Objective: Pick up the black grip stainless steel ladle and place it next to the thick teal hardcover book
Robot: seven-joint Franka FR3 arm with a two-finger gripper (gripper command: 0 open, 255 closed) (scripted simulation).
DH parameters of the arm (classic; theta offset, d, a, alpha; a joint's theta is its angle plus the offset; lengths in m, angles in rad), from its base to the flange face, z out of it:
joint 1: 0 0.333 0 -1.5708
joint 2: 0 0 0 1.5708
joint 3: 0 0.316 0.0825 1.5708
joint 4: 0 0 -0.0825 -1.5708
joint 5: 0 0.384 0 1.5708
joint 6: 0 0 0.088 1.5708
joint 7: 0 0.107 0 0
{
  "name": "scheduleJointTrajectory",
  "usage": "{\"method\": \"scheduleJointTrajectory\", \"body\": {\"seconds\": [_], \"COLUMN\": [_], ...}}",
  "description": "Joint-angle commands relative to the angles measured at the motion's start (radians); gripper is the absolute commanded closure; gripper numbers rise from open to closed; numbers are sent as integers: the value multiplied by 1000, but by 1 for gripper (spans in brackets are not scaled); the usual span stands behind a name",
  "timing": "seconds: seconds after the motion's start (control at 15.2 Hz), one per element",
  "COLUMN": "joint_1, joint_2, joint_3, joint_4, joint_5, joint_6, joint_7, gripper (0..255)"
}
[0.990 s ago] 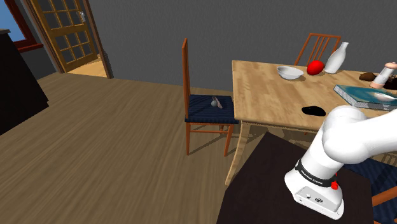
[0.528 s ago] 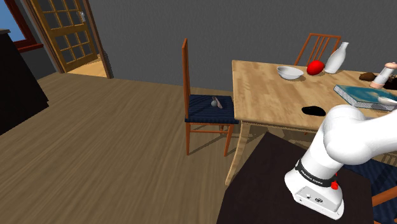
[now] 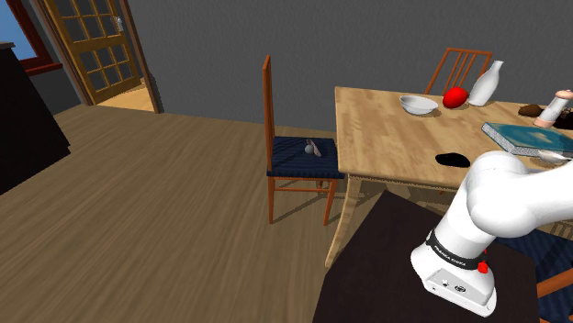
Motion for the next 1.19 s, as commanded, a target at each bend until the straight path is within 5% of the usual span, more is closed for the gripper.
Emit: {"method": "scheduleJointTrajectory", "body": {"seconds": [0.0, 0.79, 0.86, 1.12], "joint_1": [5, 10, 12, 12], "joint_2": [-9, -29, -29, -30], "joint_3": [-13, -49, -49, -50], "joint_4": [-7, -32, -30, -28], "joint_5": [-11, -37, -37, -37], "joint_6": [15, 58, 57, 57], "joint_7": [5, 14, 13, 12], "gripper": [255, 255, 0, 0]}}
